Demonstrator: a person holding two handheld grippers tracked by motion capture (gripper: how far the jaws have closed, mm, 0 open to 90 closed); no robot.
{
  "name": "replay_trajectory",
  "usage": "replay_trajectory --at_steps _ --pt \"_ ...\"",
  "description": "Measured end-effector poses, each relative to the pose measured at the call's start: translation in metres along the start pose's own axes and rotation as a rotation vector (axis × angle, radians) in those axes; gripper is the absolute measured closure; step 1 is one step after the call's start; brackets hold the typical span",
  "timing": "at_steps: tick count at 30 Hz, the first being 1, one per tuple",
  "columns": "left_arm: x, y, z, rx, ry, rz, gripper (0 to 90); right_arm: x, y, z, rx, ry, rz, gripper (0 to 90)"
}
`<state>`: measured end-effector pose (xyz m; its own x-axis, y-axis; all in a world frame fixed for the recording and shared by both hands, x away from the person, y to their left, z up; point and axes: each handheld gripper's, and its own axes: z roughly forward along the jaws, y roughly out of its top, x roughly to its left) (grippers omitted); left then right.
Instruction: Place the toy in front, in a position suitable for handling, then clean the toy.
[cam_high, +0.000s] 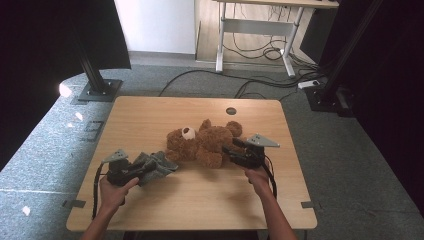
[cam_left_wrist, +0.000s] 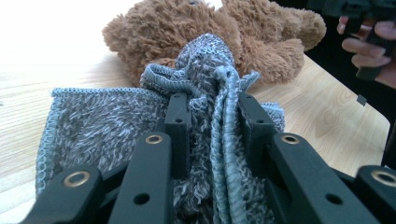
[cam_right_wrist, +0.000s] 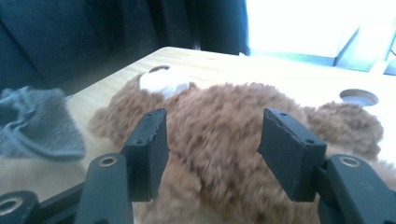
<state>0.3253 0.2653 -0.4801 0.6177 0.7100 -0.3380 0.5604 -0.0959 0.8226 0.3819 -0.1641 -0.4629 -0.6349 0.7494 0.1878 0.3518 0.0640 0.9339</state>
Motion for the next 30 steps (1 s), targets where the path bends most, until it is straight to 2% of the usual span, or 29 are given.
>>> replay_trajectory --at_steps 3,5,7,8,10,11,12,14,16,17,22,23,30 --pt "0.001 -0.001 -0.005 -0.011 0.005 -0.005 69.0 -0.003 0.020 0.010 0.012 -0.019 -0.008 36.1" --pt "0.002 -0.001 -0.009 -0.022 0.008 -0.010 69.0 -0.005 0.024 0.013 0.018 -0.025 -0.011 34.8" --pt "0.004 0.000 -0.012 -0.033 0.008 -0.021 68.9 -0.013 0.031 0.024 0.063 -0.043 0.000 30.1" --pt "0.004 0.000 -0.012 -0.033 0.008 -0.021 68.9 -0.013 0.031 0.024 0.063 -0.043 0.000 30.1" --pt "0.006 0.001 -0.013 -0.038 0.005 -0.031 68.9 -0.021 0.031 0.034 0.106 -0.059 0.004 30.8" --pt "0.007 0.001 -0.013 -0.040 0.004 -0.034 68.9 -0.027 0.029 0.042 0.132 -0.056 0.024 30.3" --pt "0.007 0.001 -0.013 -0.040 0.003 -0.035 68.9 -0.027 0.029 0.042 0.132 -0.056 0.024 30.3" --pt "0.007 0.001 -0.013 -0.040 0.005 -0.033 68.8 -0.032 0.025 0.050 0.169 -0.057 0.045 30.2" --pt "0.007 0.001 -0.014 -0.040 0.005 -0.033 68.8 -0.034 0.019 0.057 0.217 -0.060 0.056 30.3" --pt "0.008 0.001 -0.014 -0.043 0.006 -0.036 68.8 -0.034 0.013 0.063 0.273 -0.057 0.060 30.6" --pt "0.009 0.001 -0.014 -0.045 0.007 -0.042 68.7 -0.039 0.004 0.060 0.252 -0.007 0.103 35.0" --pt "0.009 0.001 -0.014 -0.045 0.007 -0.042 68.7 -0.041 0.001 0.059 0.255 0.015 0.110 37.7" --pt "0.007 0.003 -0.017 -0.064 0.000 -0.049 68.6 -0.039 -0.009 0.048 0.278 0.044 0.079 40.8"
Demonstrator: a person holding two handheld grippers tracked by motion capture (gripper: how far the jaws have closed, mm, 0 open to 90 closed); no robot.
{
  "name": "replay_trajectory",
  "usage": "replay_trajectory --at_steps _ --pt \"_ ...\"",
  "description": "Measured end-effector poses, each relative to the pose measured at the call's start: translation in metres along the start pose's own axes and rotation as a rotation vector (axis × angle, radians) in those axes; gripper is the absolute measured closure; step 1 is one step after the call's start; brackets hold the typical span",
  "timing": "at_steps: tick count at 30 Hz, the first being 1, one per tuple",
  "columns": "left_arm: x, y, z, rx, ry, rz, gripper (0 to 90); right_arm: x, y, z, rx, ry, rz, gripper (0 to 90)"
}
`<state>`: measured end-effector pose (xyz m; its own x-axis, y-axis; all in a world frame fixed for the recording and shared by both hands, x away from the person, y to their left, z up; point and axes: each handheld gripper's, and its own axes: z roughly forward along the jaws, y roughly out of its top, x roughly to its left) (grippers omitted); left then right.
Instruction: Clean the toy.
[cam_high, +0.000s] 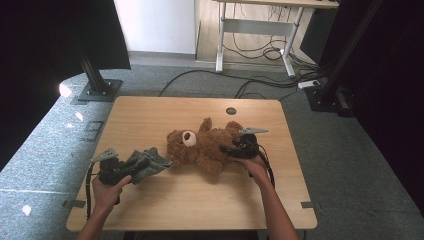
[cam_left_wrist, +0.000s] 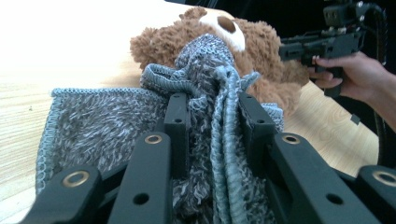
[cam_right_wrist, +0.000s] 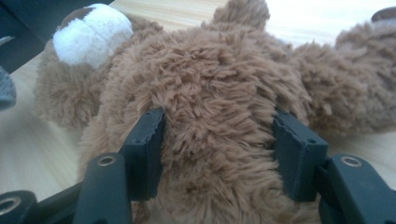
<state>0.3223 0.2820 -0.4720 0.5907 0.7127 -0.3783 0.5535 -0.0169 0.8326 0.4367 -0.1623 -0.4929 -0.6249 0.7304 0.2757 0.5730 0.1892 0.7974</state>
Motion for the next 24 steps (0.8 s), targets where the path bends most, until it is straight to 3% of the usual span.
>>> replay_trajectory --at_steps 5,10,14,15,24 --pt "-0.006 0.005 0.003 -0.008 -0.023 0.008 68.7 0.000 -0.007 -0.003 -0.008 0.020 -0.033 38.9" --pt "-0.020 0.014 0.017 -0.004 -0.057 0.039 68.7 0.000 -0.008 -0.007 -0.009 0.026 -0.037 38.6" --pt "-0.035 0.022 0.037 0.007 -0.088 0.070 68.7 0.001 -0.010 -0.012 0.007 0.040 -0.075 38.3" --pt "-0.041 0.025 0.047 0.018 -0.101 0.084 68.7 0.000 -0.011 -0.014 0.012 0.046 -0.076 38.0" --pt "-0.063 0.027 0.089 0.069 -0.143 0.116 68.7 -0.010 -0.034 -0.022 0.035 0.046 -0.080 37.0"
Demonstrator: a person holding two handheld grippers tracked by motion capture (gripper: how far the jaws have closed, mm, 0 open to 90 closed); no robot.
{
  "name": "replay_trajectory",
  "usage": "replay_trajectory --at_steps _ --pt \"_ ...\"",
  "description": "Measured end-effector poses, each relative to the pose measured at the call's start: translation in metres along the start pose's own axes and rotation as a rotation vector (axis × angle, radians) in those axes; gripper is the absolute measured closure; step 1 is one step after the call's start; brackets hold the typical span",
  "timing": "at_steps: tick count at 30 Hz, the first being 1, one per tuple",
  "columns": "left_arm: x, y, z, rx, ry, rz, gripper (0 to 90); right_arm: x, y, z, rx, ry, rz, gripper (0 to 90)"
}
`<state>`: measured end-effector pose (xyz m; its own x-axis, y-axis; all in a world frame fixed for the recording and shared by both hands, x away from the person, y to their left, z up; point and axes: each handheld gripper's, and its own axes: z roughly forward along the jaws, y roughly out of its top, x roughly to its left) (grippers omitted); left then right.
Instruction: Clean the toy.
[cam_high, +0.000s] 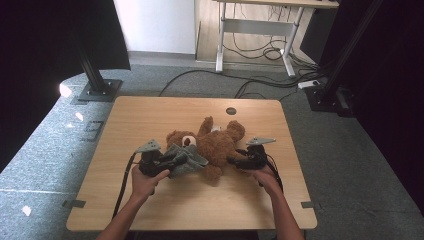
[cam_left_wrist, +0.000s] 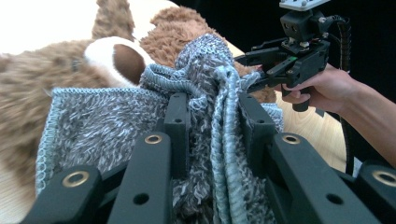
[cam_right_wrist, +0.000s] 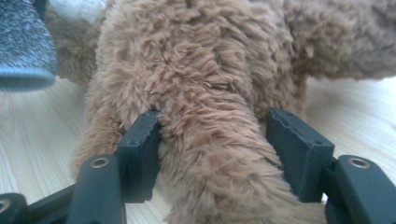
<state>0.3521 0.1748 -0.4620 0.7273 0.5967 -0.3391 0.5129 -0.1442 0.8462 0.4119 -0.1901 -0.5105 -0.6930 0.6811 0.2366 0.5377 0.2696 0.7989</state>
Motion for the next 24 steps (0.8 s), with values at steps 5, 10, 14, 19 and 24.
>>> replay_trajectory --at_steps 5,10,14,19,24 --pt "-0.002 -0.001 0.011 0.019 -0.004 0.004 68.7 0.003 -0.004 0.005 0.020 -0.011 -0.017 37.4" --pt "-0.003 -0.002 0.012 0.020 -0.008 0.004 68.6 0.005 -0.004 0.008 0.004 0.019 0.007 61.6" --pt "-0.005 0.000 0.019 0.025 -0.028 0.008 68.6 0.008 -0.002 0.007 -0.042 0.021 0.064 64.8" --pt "-0.012 0.009 0.042 0.035 -0.060 0.022 68.4 0.017 0.000 0.014 -0.070 0.058 0.082 65.0" --pt "-0.017 0.014 0.069 0.059 -0.107 -0.001 68.4 0.021 0.001 0.018 -0.087 0.057 0.092 64.9"
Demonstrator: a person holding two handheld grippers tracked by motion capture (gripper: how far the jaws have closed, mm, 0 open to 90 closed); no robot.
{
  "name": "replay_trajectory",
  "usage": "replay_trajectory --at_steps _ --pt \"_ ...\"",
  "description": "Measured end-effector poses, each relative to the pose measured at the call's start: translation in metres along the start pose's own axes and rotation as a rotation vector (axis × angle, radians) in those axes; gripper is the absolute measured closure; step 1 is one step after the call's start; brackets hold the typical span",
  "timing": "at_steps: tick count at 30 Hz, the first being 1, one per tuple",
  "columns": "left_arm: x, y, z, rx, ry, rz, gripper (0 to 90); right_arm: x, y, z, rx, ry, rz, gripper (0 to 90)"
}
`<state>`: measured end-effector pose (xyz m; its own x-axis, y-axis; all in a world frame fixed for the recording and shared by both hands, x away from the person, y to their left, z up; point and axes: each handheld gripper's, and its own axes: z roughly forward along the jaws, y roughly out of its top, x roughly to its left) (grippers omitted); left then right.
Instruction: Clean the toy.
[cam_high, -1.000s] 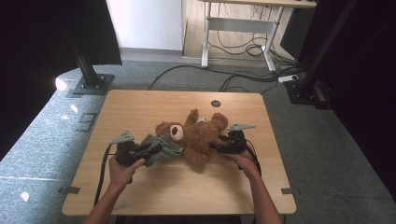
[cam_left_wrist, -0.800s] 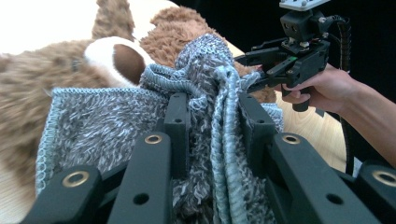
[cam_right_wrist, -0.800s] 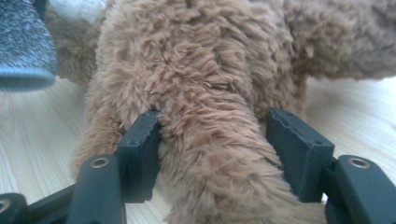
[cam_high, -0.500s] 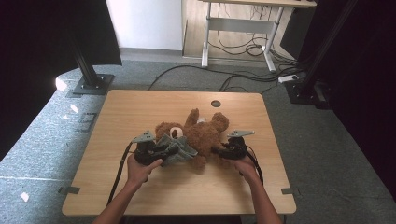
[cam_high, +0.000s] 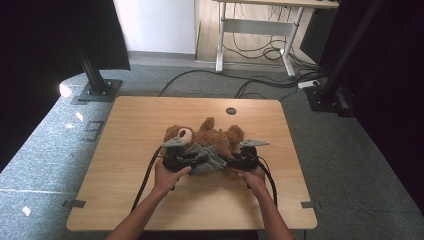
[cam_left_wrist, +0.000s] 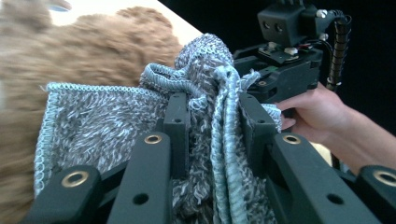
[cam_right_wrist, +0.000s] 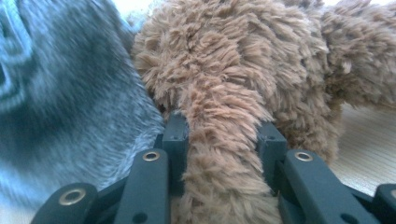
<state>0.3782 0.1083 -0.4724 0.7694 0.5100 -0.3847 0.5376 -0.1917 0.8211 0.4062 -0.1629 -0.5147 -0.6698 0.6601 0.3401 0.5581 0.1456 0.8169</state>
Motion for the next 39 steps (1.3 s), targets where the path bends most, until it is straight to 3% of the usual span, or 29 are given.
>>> replay_trajectory --at_steps 3,8,13,16,20,26,29,35,39 --pt "-0.005 -0.001 0.017 0.030 0.004 0.010 68.3 -0.002 -0.001 0.000 -0.005 0.006 0.014 64.8" --pt "-0.006 -0.008 0.036 0.080 0.077 0.038 68.4 -0.002 -0.001 0.000 -0.004 -0.005 0.010 65.3" --pt "-0.003 -0.016 0.035 0.070 0.132 0.070 68.9 -0.007 -0.006 -0.002 -0.006 0.013 0.016 66.9" --pt "0.001 -0.020 0.027 0.064 0.165 0.075 69.1 -0.008 -0.006 -0.004 -0.002 0.020 0.008 67.6" --pt "0.021 -0.023 0.010 0.050 0.194 0.012 69.0 -0.013 -0.008 -0.007 -0.017 0.023 0.015 68.2" --pt "0.040 -0.024 -0.012 0.044 0.257 -0.001 69.0 -0.018 -0.011 -0.008 -0.027 0.054 0.028 69.0" --pt "0.050 -0.025 -0.028 0.025 0.294 -0.017 69.0 -0.016 -0.011 -0.008 -0.018 0.070 0.004 69.9" --pt "0.061 -0.025 -0.052 -0.024 0.318 -0.058 68.8 -0.016 -0.013 -0.011 -0.008 0.100 -0.012 70.8" --pt "0.062 -0.021 -0.069 -0.073 0.297 -0.067 68.7 -0.016 -0.013 -0.011 -0.003 0.109 -0.026 70.9"
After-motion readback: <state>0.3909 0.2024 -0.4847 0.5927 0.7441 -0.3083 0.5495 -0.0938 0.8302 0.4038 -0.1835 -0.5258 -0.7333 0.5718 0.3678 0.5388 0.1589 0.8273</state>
